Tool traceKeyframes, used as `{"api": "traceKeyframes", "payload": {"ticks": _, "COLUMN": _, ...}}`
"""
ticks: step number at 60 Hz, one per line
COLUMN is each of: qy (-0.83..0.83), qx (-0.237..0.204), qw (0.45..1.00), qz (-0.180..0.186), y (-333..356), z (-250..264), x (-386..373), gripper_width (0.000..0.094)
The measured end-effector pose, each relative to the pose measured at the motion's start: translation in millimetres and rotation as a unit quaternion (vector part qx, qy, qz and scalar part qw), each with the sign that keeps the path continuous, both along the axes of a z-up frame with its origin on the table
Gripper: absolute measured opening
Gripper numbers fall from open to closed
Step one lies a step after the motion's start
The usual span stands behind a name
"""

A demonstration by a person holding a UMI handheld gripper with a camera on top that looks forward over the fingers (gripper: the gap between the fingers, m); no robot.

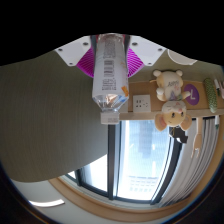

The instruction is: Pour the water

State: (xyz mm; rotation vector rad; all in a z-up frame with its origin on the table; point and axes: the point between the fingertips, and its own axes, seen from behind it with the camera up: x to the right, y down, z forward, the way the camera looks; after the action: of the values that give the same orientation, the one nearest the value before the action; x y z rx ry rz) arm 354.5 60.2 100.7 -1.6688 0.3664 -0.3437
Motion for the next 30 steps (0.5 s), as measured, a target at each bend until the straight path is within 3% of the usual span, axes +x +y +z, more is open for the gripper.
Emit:
{"api": "traceKeyframes", "payload": {"ticks": 12, "qy": 0.013, "qx": 0.015, "qw": 1.0, "qz": -0.001, "y": -6, "z": -2, "x": -1, "gripper_width": 0.0544}}
{"api": "traceKeyframes", "payload": {"ticks": 19, "qy": 0.015, "qx": -0.024, "qw": 1.0, "qz": -0.008, "y": -18, "z": -13, "x": 3, "gripper_width": 0.0752}}
{"api": "traceKeyframes", "payload": {"ticks": 30, "qy": 0.041, "qx": -0.059, "qw": 0.997, "qz": 0.028, "y": -51, "z": -33, "x": -21, "gripper_width": 0.0787}}
